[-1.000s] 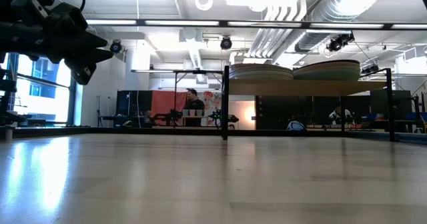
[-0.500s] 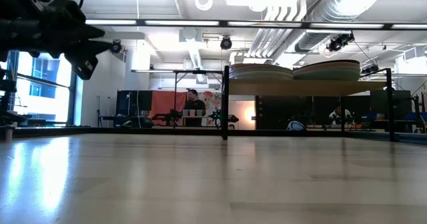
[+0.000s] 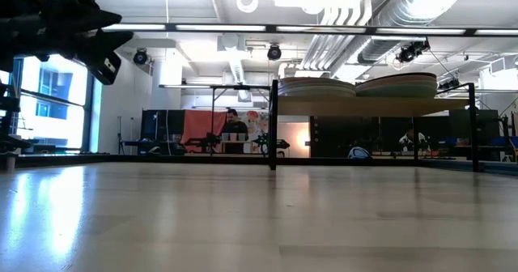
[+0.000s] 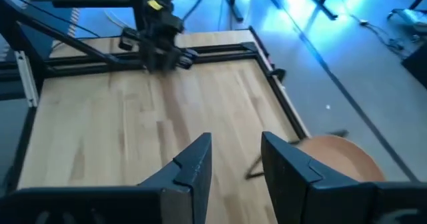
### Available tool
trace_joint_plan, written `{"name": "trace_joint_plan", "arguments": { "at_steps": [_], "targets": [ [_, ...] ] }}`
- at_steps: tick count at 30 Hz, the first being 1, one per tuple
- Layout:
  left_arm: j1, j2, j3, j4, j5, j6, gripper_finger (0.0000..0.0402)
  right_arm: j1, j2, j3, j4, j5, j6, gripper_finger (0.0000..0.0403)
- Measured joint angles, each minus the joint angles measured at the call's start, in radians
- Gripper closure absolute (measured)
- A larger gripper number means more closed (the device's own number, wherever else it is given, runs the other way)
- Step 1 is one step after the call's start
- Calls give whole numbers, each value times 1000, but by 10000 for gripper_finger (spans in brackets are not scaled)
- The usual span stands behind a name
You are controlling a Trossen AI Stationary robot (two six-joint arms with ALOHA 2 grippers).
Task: Place and stack plates onto a shelf
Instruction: Return to Home Position
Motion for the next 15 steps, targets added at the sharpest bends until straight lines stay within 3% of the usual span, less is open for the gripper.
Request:
{"name": "trace_joint_plan", "arguments": {
  "at_steps": [5, 8, 15],
  "targets": [
    [0, 0, 0, 45, 0, 1, 289, 7, -211, -235, 34, 53, 10, 295],
    [0, 0, 0, 59, 0, 1, 289, 7, -369, -481, 177, 57, 31, 295],
    [0, 0, 0, 74, 0, 1, 289, 4, -704, -992, 563, -51, 3, 295]
  ]
}}
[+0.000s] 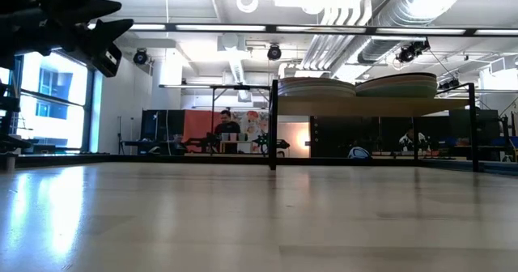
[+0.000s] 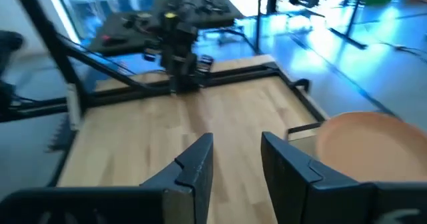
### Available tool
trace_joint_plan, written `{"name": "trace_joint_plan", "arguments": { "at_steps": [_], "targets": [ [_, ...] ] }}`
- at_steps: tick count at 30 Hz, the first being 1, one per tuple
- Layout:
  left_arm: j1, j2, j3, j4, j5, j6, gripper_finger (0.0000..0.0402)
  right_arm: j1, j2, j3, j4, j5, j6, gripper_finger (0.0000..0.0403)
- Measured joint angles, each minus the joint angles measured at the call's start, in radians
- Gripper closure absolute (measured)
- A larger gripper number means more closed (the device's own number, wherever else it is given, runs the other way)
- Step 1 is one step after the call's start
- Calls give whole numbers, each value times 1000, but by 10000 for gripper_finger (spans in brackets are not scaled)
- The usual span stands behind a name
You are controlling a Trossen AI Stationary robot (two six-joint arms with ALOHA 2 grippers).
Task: Place and stack plates onto a shelf
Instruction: Return to Home Position
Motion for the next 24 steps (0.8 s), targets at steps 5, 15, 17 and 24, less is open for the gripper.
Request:
{"name": "trace_joint_plan", "arguments": {
  "at_steps": [5, 15, 17, 24],
  "targets": [
    [0, 0, 0, -1, 0, 34, 289, 0, -162, -268, 147, -88, 1, 295],
    [0, 0, 0, -10, 0, 207, 289, 0, -378, -681, 341, -96, 43, 295],
    [0, 0, 0, -14, -1, 216, 289, 0, -417, -752, 376, -96, 51, 295],
    [0, 0, 0, -15, -2, 175, 289, 0, -563, -919, 417, -120, 58, 295]
  ]
}}
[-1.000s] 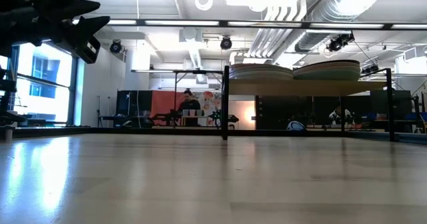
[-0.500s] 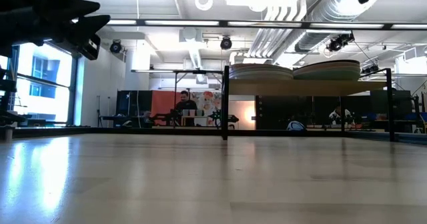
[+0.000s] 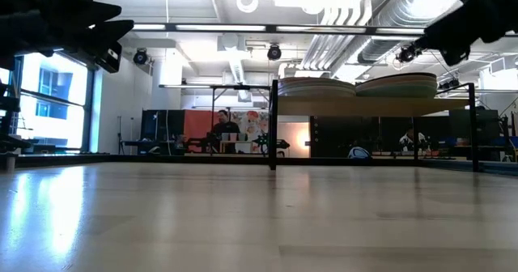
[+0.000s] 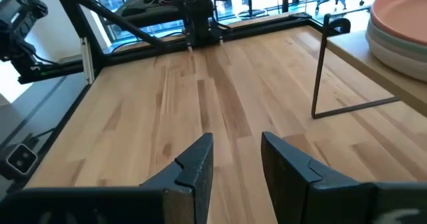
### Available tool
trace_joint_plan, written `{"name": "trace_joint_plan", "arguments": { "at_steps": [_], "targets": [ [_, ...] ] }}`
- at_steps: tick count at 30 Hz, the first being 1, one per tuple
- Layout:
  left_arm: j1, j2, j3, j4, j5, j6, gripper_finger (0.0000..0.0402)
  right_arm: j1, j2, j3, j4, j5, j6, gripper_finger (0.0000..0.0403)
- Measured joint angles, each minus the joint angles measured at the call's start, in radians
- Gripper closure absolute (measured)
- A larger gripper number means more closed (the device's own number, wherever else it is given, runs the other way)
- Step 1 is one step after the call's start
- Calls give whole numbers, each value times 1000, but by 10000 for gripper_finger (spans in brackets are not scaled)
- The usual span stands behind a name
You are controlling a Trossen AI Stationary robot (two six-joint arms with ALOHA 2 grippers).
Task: Place and stack plates onto a shelf
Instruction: Return to Home Position
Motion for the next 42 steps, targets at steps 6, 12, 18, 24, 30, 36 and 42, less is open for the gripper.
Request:
{"name": "trace_joint_plan", "arguments": {
  "at_steps": [6, 12, 18, 24, 30, 36, 42],
  "targets": [
    [0, 0, 0, 0, -1, 7, 289, 0, -113, -85, 22, -14, -18, 295],
    [0, 0, 0, 0, -10, 7, 289, 0, -221, -165, 93, -151, -35, 295],
    [0, 0, 0, 2, -13, 8, 289, 0, -251, -218, 128, -234, -18, 295],
    [0, 0, 0, -31, -33, 10, 289, 0, -255, -267, 210, -329, -4, 295],
    [0, 0, -1, -139, -47, 10, 289, 0, -244, -285, 230, -349, 11, 295],
    [0, 0, -1, -213, -47, 30, 289, 0, -244, -285, 229, -344, 29, 295],
    [0, 0, -1, -222, -47, 115, 289, 0, -244, -285, 228, -344, 29, 295]
  ]
}}
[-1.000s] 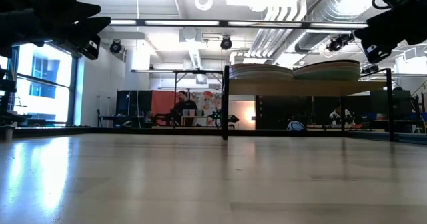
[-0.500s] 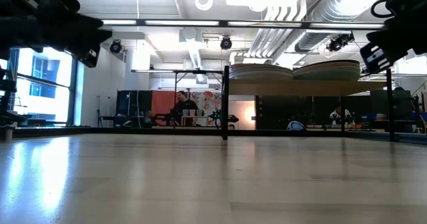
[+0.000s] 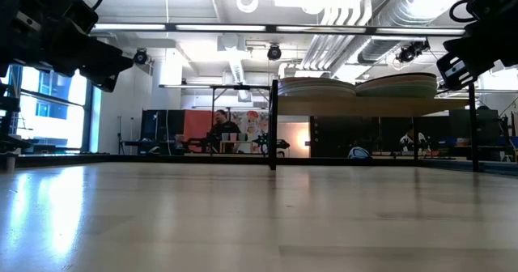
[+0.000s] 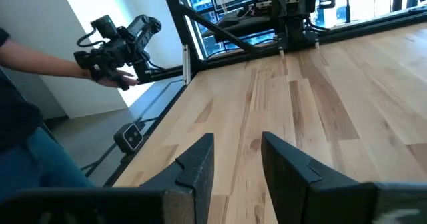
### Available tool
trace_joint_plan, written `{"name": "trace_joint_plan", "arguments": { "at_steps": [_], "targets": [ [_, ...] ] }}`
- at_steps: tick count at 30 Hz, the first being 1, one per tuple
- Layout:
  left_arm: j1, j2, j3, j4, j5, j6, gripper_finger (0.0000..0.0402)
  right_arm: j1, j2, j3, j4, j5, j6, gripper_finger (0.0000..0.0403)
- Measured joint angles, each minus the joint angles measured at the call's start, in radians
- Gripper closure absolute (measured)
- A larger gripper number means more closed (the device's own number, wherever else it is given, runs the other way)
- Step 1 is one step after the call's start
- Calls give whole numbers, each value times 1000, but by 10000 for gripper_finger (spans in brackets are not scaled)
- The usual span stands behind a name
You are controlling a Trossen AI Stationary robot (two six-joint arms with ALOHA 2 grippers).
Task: Place and stack plates onto a shelf
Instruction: Return to Home Position
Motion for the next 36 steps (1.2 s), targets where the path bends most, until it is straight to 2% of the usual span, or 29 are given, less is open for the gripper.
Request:
{"name": "trace_joint_plan", "arguments": {
  "at_steps": [33, 36],
  "targets": [
    [0, 0, 0, 1, 2, -2, 289, 0, 0, 0, -1, 0, -2, 295],
    [-2, -33, 0, -24, 2, -2, 289, 0, 0, 0, -1, 0, -2, 295]
  ]
}}
